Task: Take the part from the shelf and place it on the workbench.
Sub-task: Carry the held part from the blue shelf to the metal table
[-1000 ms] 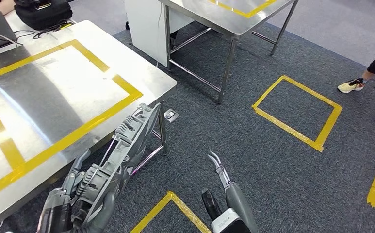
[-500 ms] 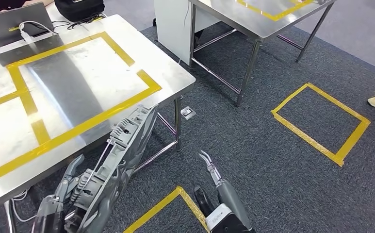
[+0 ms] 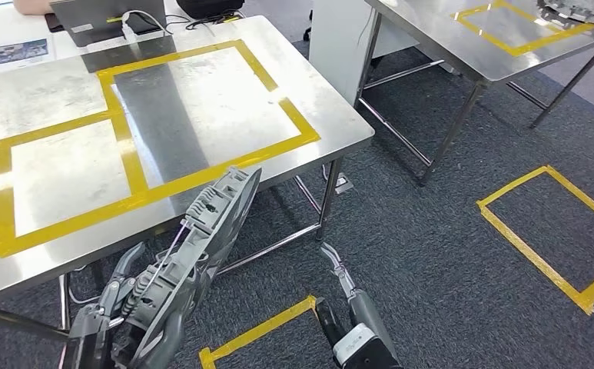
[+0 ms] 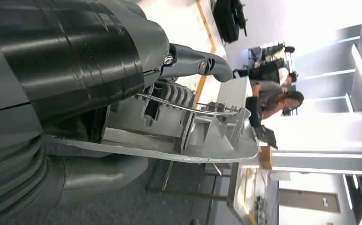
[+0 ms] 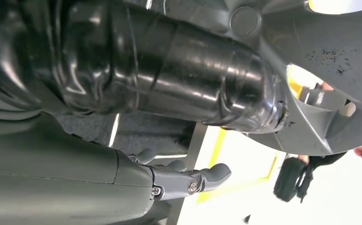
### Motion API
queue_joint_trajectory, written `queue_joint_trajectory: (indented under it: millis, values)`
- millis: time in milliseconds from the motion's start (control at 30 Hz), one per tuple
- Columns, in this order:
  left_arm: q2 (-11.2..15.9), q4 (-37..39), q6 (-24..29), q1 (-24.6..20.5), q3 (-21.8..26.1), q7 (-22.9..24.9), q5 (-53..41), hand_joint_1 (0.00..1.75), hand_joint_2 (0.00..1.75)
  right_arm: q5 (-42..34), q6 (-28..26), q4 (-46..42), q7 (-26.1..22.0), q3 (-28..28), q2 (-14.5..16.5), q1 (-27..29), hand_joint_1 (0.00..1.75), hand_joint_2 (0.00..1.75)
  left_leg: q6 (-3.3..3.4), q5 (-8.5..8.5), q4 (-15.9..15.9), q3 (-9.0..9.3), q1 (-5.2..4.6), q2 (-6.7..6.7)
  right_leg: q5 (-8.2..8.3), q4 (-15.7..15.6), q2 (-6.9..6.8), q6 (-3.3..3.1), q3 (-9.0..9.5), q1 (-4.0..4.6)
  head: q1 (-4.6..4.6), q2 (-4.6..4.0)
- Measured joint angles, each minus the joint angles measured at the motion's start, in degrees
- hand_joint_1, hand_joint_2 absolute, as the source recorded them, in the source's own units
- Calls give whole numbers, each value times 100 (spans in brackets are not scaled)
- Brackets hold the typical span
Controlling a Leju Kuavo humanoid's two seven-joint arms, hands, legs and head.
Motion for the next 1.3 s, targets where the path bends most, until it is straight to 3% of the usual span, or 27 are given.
queue_joint_trajectory:
  millis: [67,100,167,233,300,367,400,433,500,567,700,767,833,900,933,1033,1100,1167,1233,1300]
  values:
    - [0,-3,-8,-9,-1,0,-1,175,175,13,-7,-5,-6,0,0,2,0,0,-39,43,-8,-37,23,-120,146,-571,234,-130,247,27,-9,0]
    - [0,-5,-11,-14,0,0,2,175,175,17,-9,-6,-7,0,0,3,0,0,-74,66,-18,-60,48,-174,132,-669,280,-169,278,42,-4,0]
    - [2,-9,-14,-15,-1,1,26,175,175,23,-10,-6,-8,0,4,0,0,0,-152,114,-38,-105,82,-273,181,-782,179,-196,328,50,44,0]
    - [6,-16,-26,-8,-6,1,72,175,175,9,-1,-2,-12,0,16,-11,0,0,-198,21,102,-221,49,-81,294,-961,29,-198,435,19,29,0]
    - [9,-20,-45,-28,-18,1,114,175,175,-25,15,4,-17,-1,29,-11,0,0,-224,-316,635,-475,21,271,373,-1052,-129,-191,472,11,-54,0]
    - [10,-20,-58,-49,-28,2,143,175,175,-80,31,12,-23,-2,34,-2,0,0,-269,-601,1254,-716,48,407,384,-1036,-292,-187,431,11,-121,0]
    - [11,-20,-61,-51,-31,3,152,175,175,-117,42,20,-24,-1,35,0,0,0,-295,-614,1360,-732,69,432,380,-1015,-354,-172,412,4,-144,0]
    - [14,-20,-55,-50,-33,5,161,175,175,-149,57,28,-17,-1,35,-2,0,0,-323,-538,1256,-639,94,455,369,-980,-410,-146,389,-11,-160,0]
    - [21,-19,-19,-41,-33,9,183,175,175,-193,91,41,19,-1,35,-14,0,0,-377,-321,611,-221,141,519,320,-847,-476,-57,325,-49,-188,0]
    - [28,-22,25,-18,-28,9,210,175,175,-209,115,44,63,-1,36,-35,0,0,-352,-257,163,90,151,542,243,-681,-511,51,199,-51,-230,0]
    - [38,-26,44,21,-22,4,234,175,175,-214,134,47,82,4,37,-51,0,0,-171,-248,154,97,131,504,200,-567,-488,177,152,-64,-183,0]
    - [40,-26,44,22,-21,2,237,175,175,-214,136,49,82,4,37,-53,0,0,-105,-207,146,64,134,483,-41,-231,-381,223,-4,-84,-135,0]
    - [43,-26,43,22,-20,1,237,175,175,-214,136,50,82,4,36,-49,0,0,-63,-179,147,22,115,457,-428,470,-281,238,-305,-86,-69,0]
    - [47,-26,43,22,-20,8,254,175,175,-214,136,51,83,4,35,-45,0,0,-40,-159,149,-16,83,424,-578,954,-254,212,-508,-78,-19,0]
    - [49,-26,44,23,-20,13,290,175,175,-213,134,51,84,4,35,-44,0,0,-34,-151,149,-26,64,405,-498,903,-248,178,-474,-66,1,0]
    - [52,-26,50,24,-20,9,497,175,175,-198,124,46,85,4,35,-46,0,0,-42,-116,140,-34,14,356,-26,-123,-210,-34,38,20,37,0]
    - [54,-25,52,25,-21,4,588,175,175,-183,116,39,86,4,35,-48,0,0,-84,-84,123,-47,33,349,75,-547,-204,-157,216,91,34,0]
    - [56,-25,52,24,-23,3,618,175,175,-174,112,33,89,4,34,-47,0,0,-156,-46,78,-46,63,354,106,-638,-216,-198,219,130,65,0]
    - [60,-25,60,24,-22,-60,723,175,175,-171,131,30,102,4,37,-45,0,0,-207,-84,120,-90,57,378,206,-797,-233,-189,312,100,77,0]
    - [77,-23,90,27,-13,-362,1137,175,175,-169,217,35,166,4,38,-46,0,0,-230,-363,536,-284,47,409,312,-924,-258,-184,388,61,8,0]
